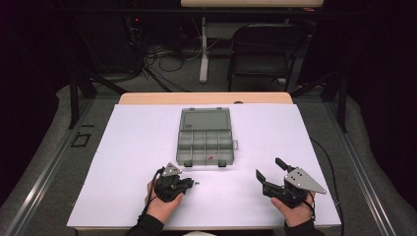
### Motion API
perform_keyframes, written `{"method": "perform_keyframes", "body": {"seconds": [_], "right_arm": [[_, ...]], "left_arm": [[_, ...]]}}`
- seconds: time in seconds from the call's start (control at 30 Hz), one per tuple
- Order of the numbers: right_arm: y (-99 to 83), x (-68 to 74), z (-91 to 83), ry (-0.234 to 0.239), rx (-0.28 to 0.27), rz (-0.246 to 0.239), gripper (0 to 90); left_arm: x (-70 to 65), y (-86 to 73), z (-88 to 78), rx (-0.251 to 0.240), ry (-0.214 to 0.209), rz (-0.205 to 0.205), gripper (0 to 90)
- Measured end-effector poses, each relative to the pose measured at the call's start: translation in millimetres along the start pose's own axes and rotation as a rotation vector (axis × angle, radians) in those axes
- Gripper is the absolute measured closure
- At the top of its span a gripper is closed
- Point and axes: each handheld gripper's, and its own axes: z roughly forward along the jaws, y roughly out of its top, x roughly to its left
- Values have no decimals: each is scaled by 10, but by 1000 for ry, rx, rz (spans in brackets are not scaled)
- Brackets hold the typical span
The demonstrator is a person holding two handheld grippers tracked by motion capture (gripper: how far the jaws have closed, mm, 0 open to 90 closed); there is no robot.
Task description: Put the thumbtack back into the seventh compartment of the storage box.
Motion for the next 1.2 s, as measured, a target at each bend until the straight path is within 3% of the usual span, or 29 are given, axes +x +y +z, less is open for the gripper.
{"method": "perform_keyframes", "body": {"seconds": [0.73, 1.2], "right_arm": [[1, -1, -2, -1, -3, 0, 209], [1, -1, -3, 0, -5, 1, 208]], "left_arm": [[22, -3, -14, -4, -11, -12, 829], [73, 56, -148, -49, -4, -17, 829]]}}
